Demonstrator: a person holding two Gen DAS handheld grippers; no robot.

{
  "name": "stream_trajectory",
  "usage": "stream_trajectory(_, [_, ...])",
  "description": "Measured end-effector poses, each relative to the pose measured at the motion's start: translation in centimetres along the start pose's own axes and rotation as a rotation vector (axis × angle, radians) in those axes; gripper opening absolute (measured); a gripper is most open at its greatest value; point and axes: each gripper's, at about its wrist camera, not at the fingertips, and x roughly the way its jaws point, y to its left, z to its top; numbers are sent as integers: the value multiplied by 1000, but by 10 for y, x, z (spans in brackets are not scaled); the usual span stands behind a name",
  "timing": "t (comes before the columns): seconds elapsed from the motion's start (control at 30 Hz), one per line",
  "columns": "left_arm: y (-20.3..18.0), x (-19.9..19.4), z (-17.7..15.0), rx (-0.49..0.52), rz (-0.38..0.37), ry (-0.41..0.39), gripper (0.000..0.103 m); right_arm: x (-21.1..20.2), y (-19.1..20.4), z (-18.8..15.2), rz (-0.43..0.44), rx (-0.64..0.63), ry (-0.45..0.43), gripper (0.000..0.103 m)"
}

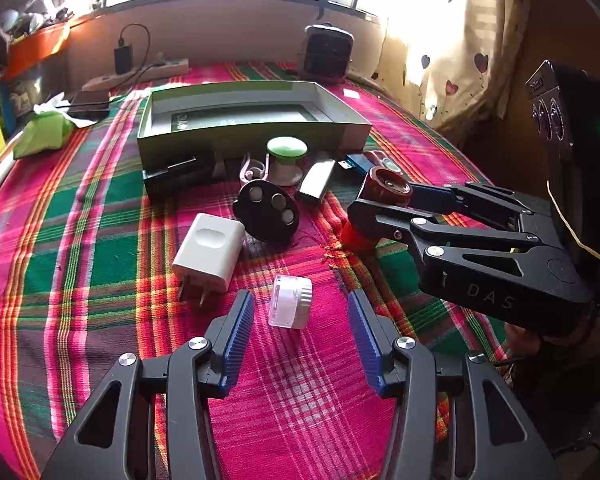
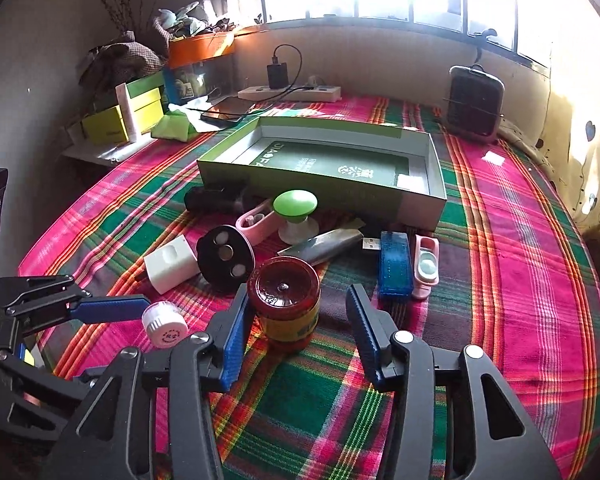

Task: Organize rigid objects
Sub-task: 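Close the left tool on the white round cap while the right tool grasps the red jar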

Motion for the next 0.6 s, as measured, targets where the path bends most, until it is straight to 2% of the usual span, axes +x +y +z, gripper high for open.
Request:
stream_trajectory(0.17, [1,4,2,-7,-10,6,38,-1,-2,-2,13,16,-5,35])
stream_trajectory(0.33, [6,6,3,-28,-5,7,26,-2,-8,-3,28,44,-7,34])
stream_trajectory(0.6, [12,6,7,-45,-8,-6,19,-5,-14,-3,27,77,-11,34])
